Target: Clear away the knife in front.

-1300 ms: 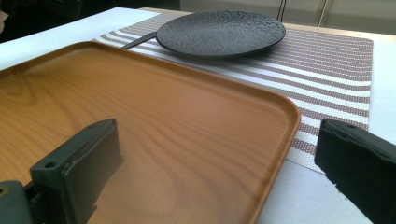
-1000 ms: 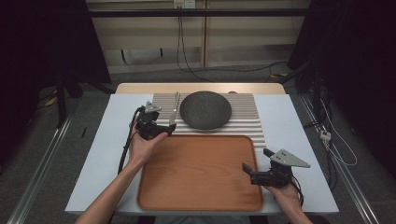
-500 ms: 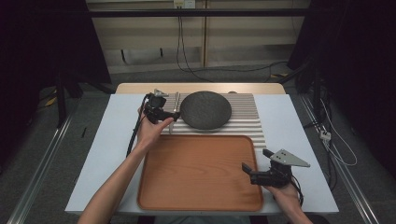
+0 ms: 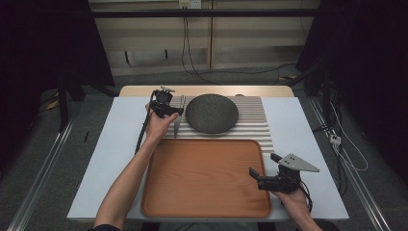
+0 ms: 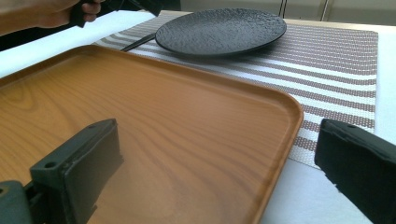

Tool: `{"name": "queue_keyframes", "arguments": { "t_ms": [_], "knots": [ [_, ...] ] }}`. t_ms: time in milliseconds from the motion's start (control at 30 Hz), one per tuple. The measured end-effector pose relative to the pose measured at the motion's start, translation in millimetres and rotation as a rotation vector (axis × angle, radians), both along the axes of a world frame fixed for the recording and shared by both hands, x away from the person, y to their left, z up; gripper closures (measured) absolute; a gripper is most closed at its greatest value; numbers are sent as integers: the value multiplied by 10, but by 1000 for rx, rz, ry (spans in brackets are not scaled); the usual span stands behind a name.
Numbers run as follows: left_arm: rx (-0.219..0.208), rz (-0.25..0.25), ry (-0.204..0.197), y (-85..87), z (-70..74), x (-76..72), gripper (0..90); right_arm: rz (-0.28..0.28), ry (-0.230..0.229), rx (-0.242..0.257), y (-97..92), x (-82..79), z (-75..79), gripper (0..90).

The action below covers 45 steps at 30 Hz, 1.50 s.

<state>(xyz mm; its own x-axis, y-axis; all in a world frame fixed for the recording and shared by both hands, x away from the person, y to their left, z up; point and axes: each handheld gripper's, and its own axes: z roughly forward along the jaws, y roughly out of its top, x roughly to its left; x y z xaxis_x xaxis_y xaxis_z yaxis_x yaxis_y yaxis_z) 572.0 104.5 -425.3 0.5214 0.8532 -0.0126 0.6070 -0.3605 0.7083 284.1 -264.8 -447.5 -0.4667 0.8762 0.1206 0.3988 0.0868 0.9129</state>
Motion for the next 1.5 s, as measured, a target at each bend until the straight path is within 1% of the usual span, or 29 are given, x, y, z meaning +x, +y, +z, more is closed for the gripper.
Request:
{"name": "queue_keyframes", "arguments": {
  "t_ms": [67, 100, 133, 200, 233, 300, 333, 367, 400, 433, 533, 567, 600, 667, 733, 767, 800, 833, 900, 1000, 1033, 1100, 1133, 1200, 1300, 1333, 1400, 1433, 1500],
  "knots": [
    [-17, 8, 15, -8, -5, 55, 326, 1, 1, 2, 7, -7, 1, 2],
    [-9, -1, 28, -31, -12, 83, 338, 5, 2, -1, 8, -10, 1, 2],
    [14, -7, 33, -60, -19, 108, 345, 7, 3, -2, 11, -10, 1, 2],
    [27, -3, 26, -106, -55, 140, 378, 8, 3, -1, 15, -7, -2, 2],
    [40, 3, 35, -124, -79, 154, 404, 9, 4, -1, 17, -5, -3, 2],
    [69, -5, 65, -153, -148, 186, 438, 11, 4, -1, 18, -4, -5, 2],
    [81, 12, 68, -168, -183, 192, 441, 12, 3, -2, 19, -5, -5, 2],
    [83, 13, 76, -168, -206, 200, 469, 16, 4, -5, 18, -8, -5, 2],
    [71, 16, 80, -169, -234, 211, 499, 17, 5, -5, 20, -10, -5, 2],
    [78, 19, 86, -168, -247, 218, 511, 18, 6, -6, 21, -11, -5, 2],
    [53, 27, 92, -175, -259, 236, 548, 18, 7, -5, 18, -8, -7, 2],
    [56, 18, 85, -178, -259, 246, 561, 19, 7, -8, 15, -8, -8, 2],
    [49, 19, 79, -185, -261, 249, 590, 21, 8, -8, 15, -7, -9, 2],
    [49, 12, 85, -185, -265, 259, 601, 25, 6, -12, 19, -8, -10, 2],
    [39, 16, 85, -195, -271, 266, 628, 30, 7, -13, 24, -12, -7, 2],
    [45, 12, 79, -199, -269, 273, 636, 31, 8, -13, 25, -12, -8, 2],
    [45, 21, 77, -209, -272, 274, 639, 31, 8, -13, 26, -12, -9, 2],
    [46, 25, 86, -209, -267, 281, 638, 30, 7, -11, 27, -9, -10, 2],
    [39, 29, 83, -219, -271, 299, 654, 30, 9, -9, 24, -5, -10, 2],
    [41, 27, 96, -216, -261, 342, 655, 26, 15, -7, 24, 6, -16, 2],
    [33, 37, 98, -223, -266, 350, 657, 26, 12, -6, 25, 6, -15, 2],
    [16, 41, 94, -227, -274, 362, 706, 27, 14, -8, 24, 3, -14, 2],
    [17, 43, 91, -235, -276, 361, 735, 25, 12, -9, 24, 1, -12, 2],
    [30, 21, 88, -243, -273, 358, 762, 24, 11, -10, 21, -3, -9, 2],
    [8, 17, 110, -196, -265, 371, 776, 26, 12, -13, 15, -7, -10, 2],
    [16, 20, 110, -187, -260, 368, 783, 26, 11, -11, 13, -7, -11, 2],
    [24, -7, 128, -149, -247, 371, 796, 25, 11, -12, 11, -11, -10, 2],
    [20, -11, 132, -138, -245, 368, 800, 26, 10, -13, 9, -12, -11, 2],
    [35, -31, 144, -115, -230, 354, 800, 24, 10, -11, 10, -13, -11, 2]
  ]
}}
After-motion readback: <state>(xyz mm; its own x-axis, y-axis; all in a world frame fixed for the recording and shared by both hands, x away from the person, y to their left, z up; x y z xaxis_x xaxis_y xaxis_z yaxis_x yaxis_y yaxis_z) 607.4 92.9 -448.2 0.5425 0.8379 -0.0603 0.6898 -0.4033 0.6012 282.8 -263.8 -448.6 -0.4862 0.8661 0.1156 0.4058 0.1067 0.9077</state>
